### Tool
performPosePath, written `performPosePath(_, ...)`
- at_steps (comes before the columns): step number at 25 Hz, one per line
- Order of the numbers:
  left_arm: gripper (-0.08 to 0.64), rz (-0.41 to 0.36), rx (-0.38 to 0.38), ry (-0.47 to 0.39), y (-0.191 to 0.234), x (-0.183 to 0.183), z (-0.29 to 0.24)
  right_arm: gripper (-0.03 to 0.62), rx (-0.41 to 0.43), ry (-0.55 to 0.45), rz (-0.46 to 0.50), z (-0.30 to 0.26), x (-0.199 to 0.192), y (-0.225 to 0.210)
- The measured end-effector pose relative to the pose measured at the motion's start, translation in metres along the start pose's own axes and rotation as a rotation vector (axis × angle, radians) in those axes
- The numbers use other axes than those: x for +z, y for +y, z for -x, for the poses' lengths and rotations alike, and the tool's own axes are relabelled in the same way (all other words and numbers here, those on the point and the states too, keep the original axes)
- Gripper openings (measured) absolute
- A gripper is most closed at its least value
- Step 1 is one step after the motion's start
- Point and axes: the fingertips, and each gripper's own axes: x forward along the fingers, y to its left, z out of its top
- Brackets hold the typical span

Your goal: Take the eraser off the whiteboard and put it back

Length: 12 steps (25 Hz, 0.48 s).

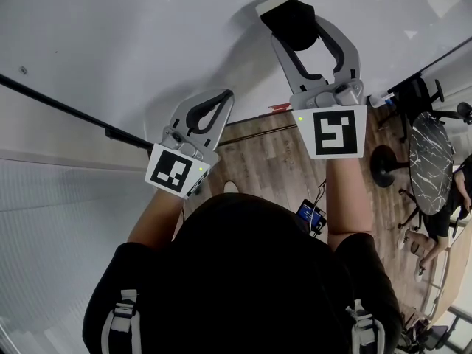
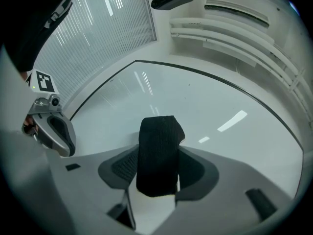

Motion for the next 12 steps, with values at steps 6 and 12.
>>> performPosePath(6,0.005,0.024,-0.019,-0.006,0.004,0.002,-0.004,0.219,0.006,-0.002,-0.028,-0.001,0.0,0.0)
performPosePath(12,0.005,0.013,-0.007,-0.007,-0.013,0.011,0.0,0.219,0.031,-0.029,-0.108,0.023,0.004,0.001)
